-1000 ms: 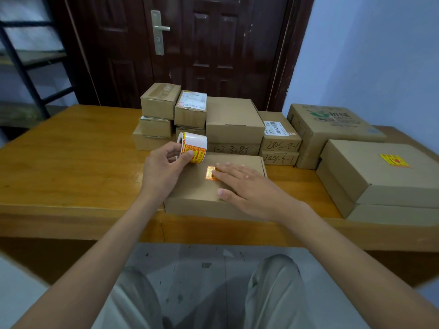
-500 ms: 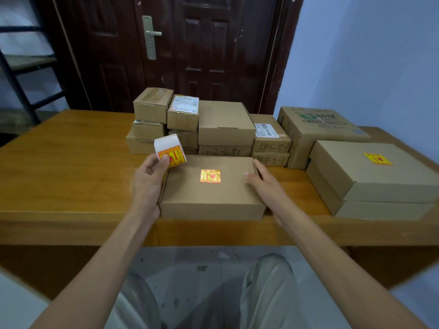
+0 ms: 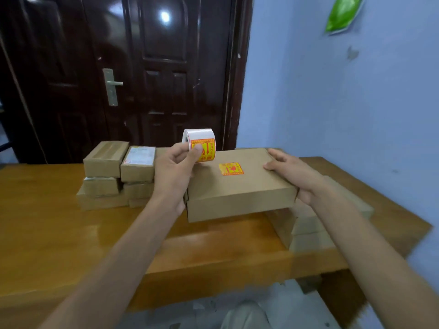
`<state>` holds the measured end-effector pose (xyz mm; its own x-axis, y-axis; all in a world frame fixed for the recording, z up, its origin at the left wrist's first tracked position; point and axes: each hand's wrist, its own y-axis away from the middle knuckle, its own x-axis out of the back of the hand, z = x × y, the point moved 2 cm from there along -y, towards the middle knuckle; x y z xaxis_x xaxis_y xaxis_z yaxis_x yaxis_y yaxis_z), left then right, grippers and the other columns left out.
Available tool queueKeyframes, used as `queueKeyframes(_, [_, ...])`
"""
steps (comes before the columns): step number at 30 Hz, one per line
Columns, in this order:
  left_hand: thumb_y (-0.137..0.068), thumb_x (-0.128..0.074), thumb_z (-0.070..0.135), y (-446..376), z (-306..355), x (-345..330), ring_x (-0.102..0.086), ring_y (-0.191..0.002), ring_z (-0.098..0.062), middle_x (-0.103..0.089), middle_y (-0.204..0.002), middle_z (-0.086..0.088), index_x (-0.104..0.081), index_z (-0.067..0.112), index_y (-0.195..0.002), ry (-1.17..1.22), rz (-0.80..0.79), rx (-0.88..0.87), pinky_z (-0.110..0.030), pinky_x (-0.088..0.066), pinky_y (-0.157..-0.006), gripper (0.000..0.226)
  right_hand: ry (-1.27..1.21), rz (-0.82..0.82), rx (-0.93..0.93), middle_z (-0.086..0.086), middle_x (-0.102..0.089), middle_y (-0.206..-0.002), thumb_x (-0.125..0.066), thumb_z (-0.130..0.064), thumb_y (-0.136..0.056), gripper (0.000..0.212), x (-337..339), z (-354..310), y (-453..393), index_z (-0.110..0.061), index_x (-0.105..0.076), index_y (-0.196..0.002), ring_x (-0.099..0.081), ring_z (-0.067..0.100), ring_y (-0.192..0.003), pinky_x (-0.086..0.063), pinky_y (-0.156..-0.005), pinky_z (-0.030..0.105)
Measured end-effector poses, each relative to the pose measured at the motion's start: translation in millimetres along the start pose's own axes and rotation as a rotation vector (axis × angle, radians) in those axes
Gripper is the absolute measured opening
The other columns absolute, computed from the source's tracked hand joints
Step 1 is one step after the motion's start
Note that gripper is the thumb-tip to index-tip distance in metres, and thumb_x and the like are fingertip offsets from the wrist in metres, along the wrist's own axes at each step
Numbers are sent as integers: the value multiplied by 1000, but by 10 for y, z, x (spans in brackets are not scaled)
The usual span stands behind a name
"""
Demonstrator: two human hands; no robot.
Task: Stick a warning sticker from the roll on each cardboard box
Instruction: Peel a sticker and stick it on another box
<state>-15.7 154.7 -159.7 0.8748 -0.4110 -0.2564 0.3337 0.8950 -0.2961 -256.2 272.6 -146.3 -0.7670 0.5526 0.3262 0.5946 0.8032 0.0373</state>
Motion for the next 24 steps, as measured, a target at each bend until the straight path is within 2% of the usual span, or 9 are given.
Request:
queueKeyframes(2, [-99, -70, 28, -86, -13, -364, -76, -92, -5, -82, -100, 3, -76, 13, -115, 14, -63, 14, -18, -57, -76, 23, -36, 25, -37, -11, -69, -120, -65, -20, -102, 56, 375, 57, -43, -31, -51, -155, -70, 11, -101, -57, -73, 27])
queueKeyframes(5, [-99, -70, 29, -155, -114, -915, -76, -100, -10, -82, -104, 2, -76, 14, -116, 14, -148, 49, -18, -55, -82, 24, -60, 67, -69, -6, -67, -135, -67, -17, -100, 61, 925, 195, -93, -25, -48, -158, -71, 9, -100, -58, -64, 21])
queueKeyframes(8, [-98, -71, 30, -145, -208, -1428, -75, -97, -5, -81, -105, 4, -76, 16, -117, 4, -208, 74, -20, -53, -85, 24, -100, 121, -86, -2, -66, -142, -69, -17, -98, 61, 1468, 402, -162, -24, -50, -156, -71, 12, -106, -61, -76, 26])
queueKeyframes(11, [-97, -72, 30, -105, -329, -1802, -75, -91, 0, -81, -102, 6, -77, 17, -117, -20, -256, 77, -16, -54, -80, 24, -75, 154, -104, -2, -66, -142, -71, -20, -98, 58, 1857, 614, -192, -27, -54, -153, -68, 14, -114, -59, -90, 29])
queueKeyframes(14, [-96, -72, 30, -82, -497, -2001, -74, -93, 2, -81, -100, 10, -77, 18, -114, -46, -275, 89, -13, -54, -82, 23, -67, 150, -123, -4, -72, -127, -70, -17, -99, 55, 2021, 798, -215, -26, -56, -151, -71, 10, -103, -60, -80, 23])
queueKeyframes(16, [-96, -72, 29, -73, -623, -2061, -73, -89, 6, -80, -95, 15, -76, 23, -109, -57, -275, 111, -6, -52, -74, 15, -55, 137, -126, -6, -72, -122, -70, -17, -99, 54, 2064, 898, -255, -28, -57, -149, -71, 9, -99, -61, -75, 21])
queueKeyframes(18, [-96, -71, 27, -64, -728, -2084, -73, -86, 7, -80, -94, 15, -75, 25, -106, -62, -276, 129, -2, -49, -67, 11, -58, 124, -131, -7, -72, -121, -71, -17, -98, 54, 2081, 974, -314, -29, -57, -149, -72, 8, -98, -60, -73, 20])
queueKeyframes(21, [-97, -71, 24, -48, -809, -2076, -72, -85, 9, -81, -93, 15, -75, 23, -106, -78, -262, 131, -1, -48, -65, 10, -54, 108, -119, -7, -71, -122, -70, -19, -99, 52, 2067, 1019, -387, -29, -57, -149, -71, 6, -96, -59, -68, 17])
queueKeyframes(24, [-97, -71, 28, -52, -826, -2060, -73, -91, 7, -81, -100, 13, -75, 23, -112, -91, -251, 142, 0, -48, -66, 17, 7, 113, -88, -6, -69, -131, -70, -23, -100, 50, 2063, 1016, -428, -29, -57, -149, -69, 5, -102, -56, -75, 17])
